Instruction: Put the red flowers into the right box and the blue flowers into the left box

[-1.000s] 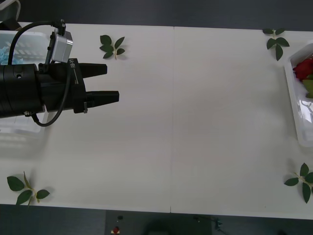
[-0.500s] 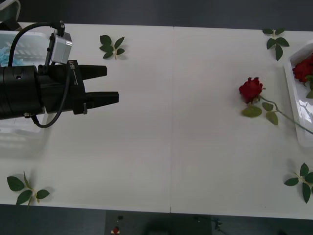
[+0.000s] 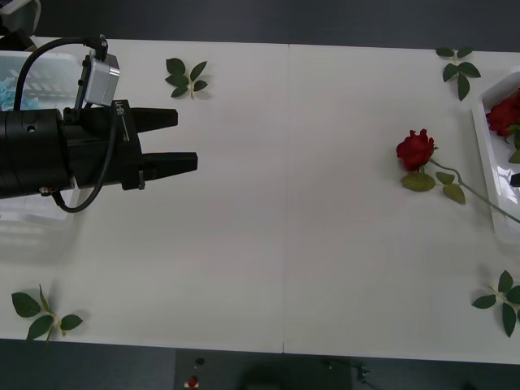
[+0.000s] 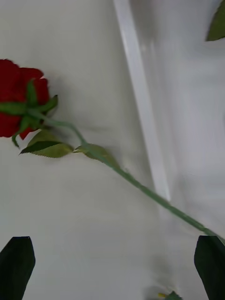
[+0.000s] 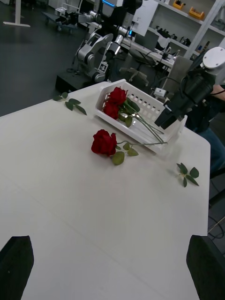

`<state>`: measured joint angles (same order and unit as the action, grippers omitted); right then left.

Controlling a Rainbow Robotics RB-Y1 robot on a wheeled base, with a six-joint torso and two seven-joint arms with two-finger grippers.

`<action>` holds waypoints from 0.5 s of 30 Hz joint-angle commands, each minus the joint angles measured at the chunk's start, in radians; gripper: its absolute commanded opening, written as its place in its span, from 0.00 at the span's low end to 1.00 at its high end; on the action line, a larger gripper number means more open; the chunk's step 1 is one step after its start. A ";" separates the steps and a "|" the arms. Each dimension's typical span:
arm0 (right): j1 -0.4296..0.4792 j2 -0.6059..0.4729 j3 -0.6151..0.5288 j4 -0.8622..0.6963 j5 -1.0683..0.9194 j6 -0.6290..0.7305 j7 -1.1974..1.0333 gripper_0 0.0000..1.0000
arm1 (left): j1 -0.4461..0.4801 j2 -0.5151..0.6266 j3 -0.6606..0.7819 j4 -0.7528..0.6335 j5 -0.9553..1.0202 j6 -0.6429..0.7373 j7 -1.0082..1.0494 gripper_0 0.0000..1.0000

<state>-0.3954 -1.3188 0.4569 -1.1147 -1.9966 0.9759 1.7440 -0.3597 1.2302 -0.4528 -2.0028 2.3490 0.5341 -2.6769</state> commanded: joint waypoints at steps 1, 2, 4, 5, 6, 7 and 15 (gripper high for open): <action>-0.017 -0.023 -0.032 -0.063 -0.062 0.029 0.108 1.00 | 0.013 0.025 -0.007 -0.027 0.006 -0.003 -0.028 0.95; -0.017 -0.023 -0.037 -0.071 -0.071 0.029 0.129 1.00 | 0.013 0.025 -0.007 -0.027 0.006 -0.003 -0.028 0.95; -0.017 -0.023 -0.049 -0.097 -0.131 0.035 0.220 1.00 | 0.013 0.025 -0.007 -0.027 0.006 -0.003 -0.028 0.95; -0.017 -0.023 -0.050 -0.102 -0.148 0.037 0.253 1.00 | 0.013 0.025 -0.007 -0.027 0.006 -0.003 -0.028 0.95; -0.017 -0.023 -0.058 -0.106 -0.188 0.047 0.321 1.00 | 0.013 0.025 -0.007 -0.027 0.006 -0.003 -0.028 0.95; -0.017 -0.023 -0.064 -0.105 -0.228 0.064 0.391 1.00 | 0.013 0.025 -0.007 -0.027 0.006 -0.003 -0.028 0.95; -0.014 -0.022 -0.078 -0.082 -0.502 0.248 0.813 1.00 | 0.013 0.025 -0.007 -0.027 0.006 -0.003 -0.028 0.95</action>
<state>-0.3953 -1.3188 0.3812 -1.2047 -2.4523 1.1925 2.4641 -0.3593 1.2302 -0.4528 -2.0029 2.3490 0.5341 -2.6769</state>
